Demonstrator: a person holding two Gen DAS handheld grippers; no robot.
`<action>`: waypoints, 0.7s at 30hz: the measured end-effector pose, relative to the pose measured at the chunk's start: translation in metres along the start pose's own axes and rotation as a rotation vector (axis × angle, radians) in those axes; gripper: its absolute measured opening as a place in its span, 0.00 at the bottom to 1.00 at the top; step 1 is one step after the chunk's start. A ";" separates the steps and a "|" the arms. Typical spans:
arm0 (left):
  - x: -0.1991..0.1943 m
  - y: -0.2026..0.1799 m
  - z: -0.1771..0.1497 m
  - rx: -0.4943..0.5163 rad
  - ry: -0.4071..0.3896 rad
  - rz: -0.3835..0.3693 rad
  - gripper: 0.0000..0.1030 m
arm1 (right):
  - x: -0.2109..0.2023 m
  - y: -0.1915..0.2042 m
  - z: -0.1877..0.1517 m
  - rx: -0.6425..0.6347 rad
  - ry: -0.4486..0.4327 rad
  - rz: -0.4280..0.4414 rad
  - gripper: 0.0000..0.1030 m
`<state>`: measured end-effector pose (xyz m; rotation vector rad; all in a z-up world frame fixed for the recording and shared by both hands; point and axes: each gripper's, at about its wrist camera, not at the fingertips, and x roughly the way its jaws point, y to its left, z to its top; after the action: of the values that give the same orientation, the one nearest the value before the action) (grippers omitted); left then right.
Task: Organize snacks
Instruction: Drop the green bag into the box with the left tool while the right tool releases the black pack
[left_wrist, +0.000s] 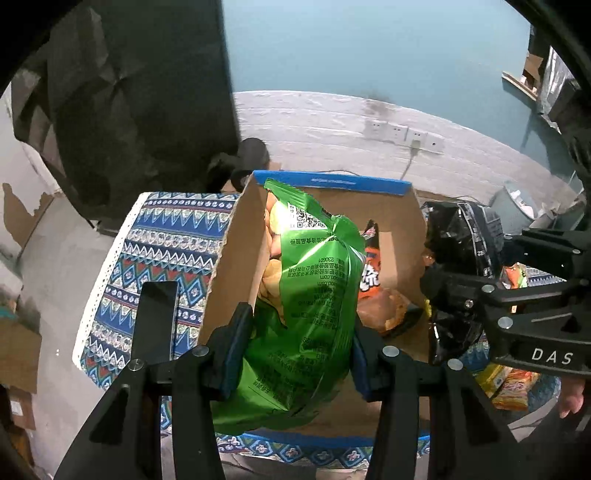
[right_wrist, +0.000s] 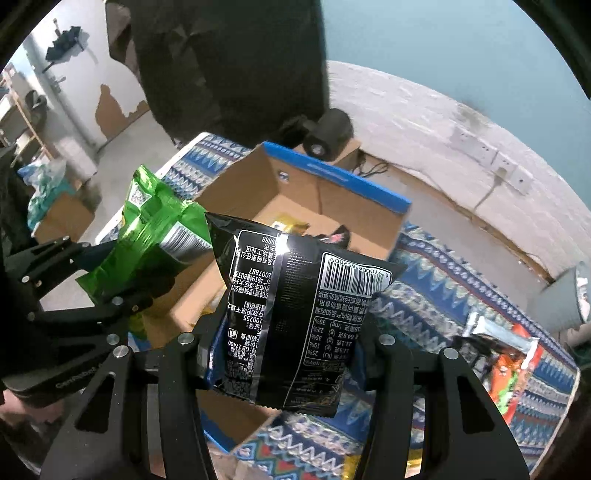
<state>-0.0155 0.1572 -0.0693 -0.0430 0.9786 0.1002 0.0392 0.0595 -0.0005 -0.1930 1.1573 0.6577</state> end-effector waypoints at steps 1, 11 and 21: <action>0.002 0.001 -0.001 -0.004 0.008 -0.002 0.48 | 0.003 0.001 0.001 -0.001 0.005 0.008 0.51; 0.003 0.004 -0.001 -0.023 0.028 0.015 0.56 | 0.005 -0.001 0.002 0.025 0.011 0.047 0.56; 0.000 -0.017 -0.002 0.010 0.036 -0.044 0.56 | -0.022 -0.020 -0.008 0.045 -0.017 0.020 0.69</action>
<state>-0.0149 0.1404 -0.0706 -0.0574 1.0137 0.0546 0.0387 0.0315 0.0119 -0.1377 1.1577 0.6499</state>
